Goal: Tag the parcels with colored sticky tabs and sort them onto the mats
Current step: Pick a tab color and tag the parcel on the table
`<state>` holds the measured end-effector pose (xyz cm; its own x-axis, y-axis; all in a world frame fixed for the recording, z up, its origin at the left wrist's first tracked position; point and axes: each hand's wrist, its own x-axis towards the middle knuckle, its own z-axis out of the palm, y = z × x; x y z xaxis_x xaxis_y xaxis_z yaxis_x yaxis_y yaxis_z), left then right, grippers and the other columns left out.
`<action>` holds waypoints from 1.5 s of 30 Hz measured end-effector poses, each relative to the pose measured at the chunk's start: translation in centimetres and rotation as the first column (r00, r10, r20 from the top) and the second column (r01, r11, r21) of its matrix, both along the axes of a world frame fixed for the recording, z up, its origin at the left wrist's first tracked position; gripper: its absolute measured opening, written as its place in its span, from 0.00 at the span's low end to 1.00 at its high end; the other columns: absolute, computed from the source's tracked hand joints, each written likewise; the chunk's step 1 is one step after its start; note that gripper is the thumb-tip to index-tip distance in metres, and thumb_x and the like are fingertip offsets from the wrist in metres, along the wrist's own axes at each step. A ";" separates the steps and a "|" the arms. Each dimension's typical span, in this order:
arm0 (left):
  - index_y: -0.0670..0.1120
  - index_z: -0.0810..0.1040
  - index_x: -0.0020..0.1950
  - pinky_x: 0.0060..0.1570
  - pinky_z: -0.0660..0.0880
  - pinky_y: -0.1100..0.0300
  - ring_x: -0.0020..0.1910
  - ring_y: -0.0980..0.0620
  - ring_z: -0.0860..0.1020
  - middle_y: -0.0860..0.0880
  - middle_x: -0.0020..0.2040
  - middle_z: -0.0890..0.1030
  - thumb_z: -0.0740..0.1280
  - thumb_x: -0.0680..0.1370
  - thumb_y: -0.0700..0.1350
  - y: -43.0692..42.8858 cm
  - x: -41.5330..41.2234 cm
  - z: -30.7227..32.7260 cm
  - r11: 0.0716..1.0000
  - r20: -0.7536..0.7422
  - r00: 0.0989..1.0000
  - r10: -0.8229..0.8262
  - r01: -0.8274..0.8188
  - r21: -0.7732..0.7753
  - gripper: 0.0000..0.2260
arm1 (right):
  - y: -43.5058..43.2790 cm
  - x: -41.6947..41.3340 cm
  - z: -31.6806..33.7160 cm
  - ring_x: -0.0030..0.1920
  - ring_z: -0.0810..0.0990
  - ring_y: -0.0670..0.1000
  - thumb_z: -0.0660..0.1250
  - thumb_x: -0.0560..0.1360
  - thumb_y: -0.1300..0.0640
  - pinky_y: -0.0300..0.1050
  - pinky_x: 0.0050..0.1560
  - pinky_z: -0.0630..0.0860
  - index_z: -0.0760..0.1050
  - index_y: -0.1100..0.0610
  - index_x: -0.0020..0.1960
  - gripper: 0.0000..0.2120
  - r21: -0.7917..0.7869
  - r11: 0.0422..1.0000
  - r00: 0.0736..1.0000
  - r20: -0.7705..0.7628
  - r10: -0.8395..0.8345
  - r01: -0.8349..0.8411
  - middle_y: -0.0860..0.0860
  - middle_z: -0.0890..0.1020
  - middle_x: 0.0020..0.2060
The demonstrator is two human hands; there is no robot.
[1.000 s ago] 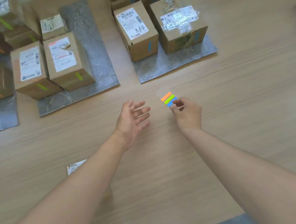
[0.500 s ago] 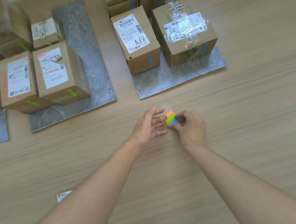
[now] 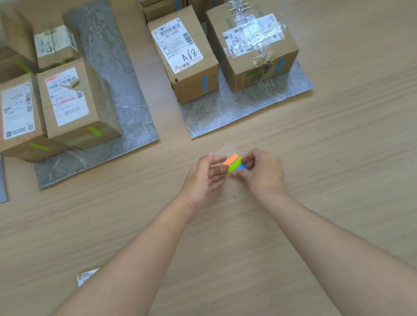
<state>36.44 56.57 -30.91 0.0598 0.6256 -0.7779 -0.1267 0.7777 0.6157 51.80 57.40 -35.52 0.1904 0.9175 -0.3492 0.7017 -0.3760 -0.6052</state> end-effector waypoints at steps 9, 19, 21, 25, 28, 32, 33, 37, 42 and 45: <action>0.43 0.77 0.68 0.65 0.75 0.53 0.69 0.48 0.75 0.43 0.66 0.79 0.54 0.84 0.57 -0.5 0.2 0.0 0.997 0.029 0.997 -0.065 0.066 -0.039 0.23 | -1.1 0.0 0.1 0.44 0.80 0.62 0.73 0.74 0.59 0.51 0.38 0.72 0.80 0.59 0.47 0.05 0.171 0.932 0.940 0.183 0.288 -0.318 0.57 0.79 0.43; 0.38 0.74 0.69 0.64 0.76 0.49 0.68 0.42 0.75 0.36 0.65 0.78 0.55 0.83 0.58 -1.2 0.9 0.7 0.992 0.092 0.995 0.042 -0.032 -0.118 0.27 | -1.4 0.4 0.9 0.47 0.81 0.63 0.68 0.78 0.61 0.51 0.38 0.73 0.82 0.56 0.52 0.06 0.143 0.874 0.871 0.248 0.423 -0.465 0.56 0.81 0.44; 0.37 0.72 0.70 0.59 0.79 0.51 0.71 0.43 0.73 0.36 0.67 0.76 0.56 0.83 0.58 -1.1 1.2 1.1 0.990 0.112 0.993 0.049 -0.034 -0.134 0.27 | -0.9 0.6 1.1 0.51 0.81 0.60 0.68 0.78 0.60 0.51 0.45 0.76 0.83 0.53 0.55 0.08 0.111 0.926 0.925 0.165 0.341 -0.361 0.54 0.84 0.48; 0.37 0.67 0.75 0.56 0.80 0.50 0.74 0.49 0.67 0.40 0.72 0.72 0.57 0.83 0.58 -1.4 2.2 2.0 0.989 0.116 0.993 0.016 0.002 -0.151 0.29 | 0.1 1.2 0.8 0.47 0.82 0.51 0.70 0.75 0.62 0.40 0.51 0.73 0.83 0.52 0.53 0.09 0.003 0.997 0.993 -0.093 -0.079 0.079 0.49 0.85 0.43; 0.38 0.66 0.76 0.59 0.79 0.47 0.75 0.51 0.67 0.42 0.73 0.71 0.58 0.83 0.59 -1.6 2.6 2.2 0.989 0.087 0.996 0.015 -0.002 -0.145 0.30 | 0.3 2.2 0.8 0.43 0.84 0.51 0.69 0.76 0.63 0.45 0.56 0.80 0.79 0.49 0.47 0.09 -0.049 0.816 0.778 -0.272 -0.566 0.577 0.48 0.84 0.39; 0.41 0.72 0.71 0.52 0.82 0.48 0.72 0.49 0.70 0.41 0.70 0.74 0.59 0.83 0.57 -2.5 2.6 2.5 0.995 0.074 0.995 0.070 -0.064 -0.083 0.24 | -1.2 2.1 3.3 0.38 0.85 0.50 0.71 0.75 0.63 0.51 0.48 0.83 0.76 0.51 0.48 0.09 0.078 0.747 0.691 -0.455 -0.562 0.660 0.50 0.84 0.37; 0.40 0.75 0.67 0.51 0.82 0.49 0.68 0.47 0.75 0.39 0.66 0.77 0.60 0.84 0.53 -2.9 2.4 2.6 0.995 0.057 0.994 0.094 -0.092 -0.037 0.20 | -1.9 1.6 4.3 0.38 0.85 0.48 0.73 0.74 0.63 0.48 0.46 0.82 0.76 0.52 0.48 0.09 0.139 0.794 0.733 -0.503 -0.458 0.591 0.49 0.84 0.37; 0.35 0.81 0.54 0.53 0.82 0.50 0.51 0.40 0.85 0.34 0.52 0.84 0.65 0.82 0.41 -4.7 0.5 4.2 0.969 0.000 0.975 0.220 -0.219 0.118 0.10 | -4.5 -1.2 7.1 0.42 0.86 0.45 0.78 0.71 0.64 0.40 0.46 0.80 0.79 0.52 0.50 0.12 0.309 0.908 0.799 -0.599 -0.047 0.284 0.48 0.87 0.38; 0.36 0.82 0.48 0.52 0.82 0.51 0.46 0.42 0.85 0.36 0.47 0.84 0.68 0.80 0.39 -7.9 -4.1 6.9 0.921 0.134 0.929 0.345 -0.362 0.145 0.07 | -7.9 -5.2 8.9 0.44 0.86 0.44 0.78 0.71 0.63 0.38 0.46 0.80 0.83 0.55 0.53 0.12 0.495 0.868 0.850 -0.438 0.292 -0.043 0.46 0.87 0.40; 0.36 0.82 0.47 0.52 0.82 0.52 0.45 0.43 0.84 0.37 0.45 0.84 0.69 0.79 0.38 -11.0 -7.0 8.3 0.912 0.139 0.931 0.337 -0.360 0.199 0.05 | -10.1 -7.7 9.6 0.45 0.86 0.47 0.78 0.72 0.61 0.50 0.49 0.82 0.84 0.54 0.53 0.11 0.597 0.782 0.863 -0.286 0.417 -0.180 0.46 0.87 0.42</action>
<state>29.47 45.56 -22.64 -0.1231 0.7731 -0.6223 -0.4345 0.5217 0.7342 44.15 47.26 -25.97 -0.1662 0.9586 0.2311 0.3873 0.2790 -0.8787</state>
